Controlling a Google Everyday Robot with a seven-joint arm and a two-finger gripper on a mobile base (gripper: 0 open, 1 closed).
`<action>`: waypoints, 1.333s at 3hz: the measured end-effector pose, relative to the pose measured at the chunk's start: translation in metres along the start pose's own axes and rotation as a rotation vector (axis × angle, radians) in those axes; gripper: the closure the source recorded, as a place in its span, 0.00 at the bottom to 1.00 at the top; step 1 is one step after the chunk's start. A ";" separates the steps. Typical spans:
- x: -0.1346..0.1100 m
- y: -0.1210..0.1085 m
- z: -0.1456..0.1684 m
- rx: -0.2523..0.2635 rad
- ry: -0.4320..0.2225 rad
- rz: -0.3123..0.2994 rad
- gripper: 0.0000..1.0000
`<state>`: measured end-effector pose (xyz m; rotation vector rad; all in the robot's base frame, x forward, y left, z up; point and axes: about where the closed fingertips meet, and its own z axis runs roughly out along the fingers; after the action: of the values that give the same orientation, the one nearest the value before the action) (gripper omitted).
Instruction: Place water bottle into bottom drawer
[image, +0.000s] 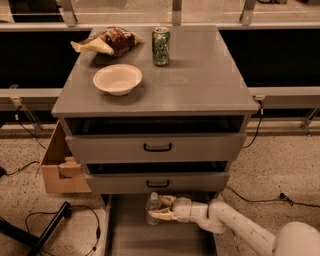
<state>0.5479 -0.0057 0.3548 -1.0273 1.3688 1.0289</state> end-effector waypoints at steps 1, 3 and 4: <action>0.043 -0.004 0.023 0.013 -0.083 0.061 1.00; 0.063 -0.003 0.035 0.010 -0.101 0.071 1.00; 0.084 0.007 0.056 -0.060 -0.118 0.024 1.00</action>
Offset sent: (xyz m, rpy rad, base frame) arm 0.0074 0.0192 -0.0418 0.0906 0.0360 -0.0173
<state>0.5515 0.0484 0.2693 -0.9809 1.2636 1.1368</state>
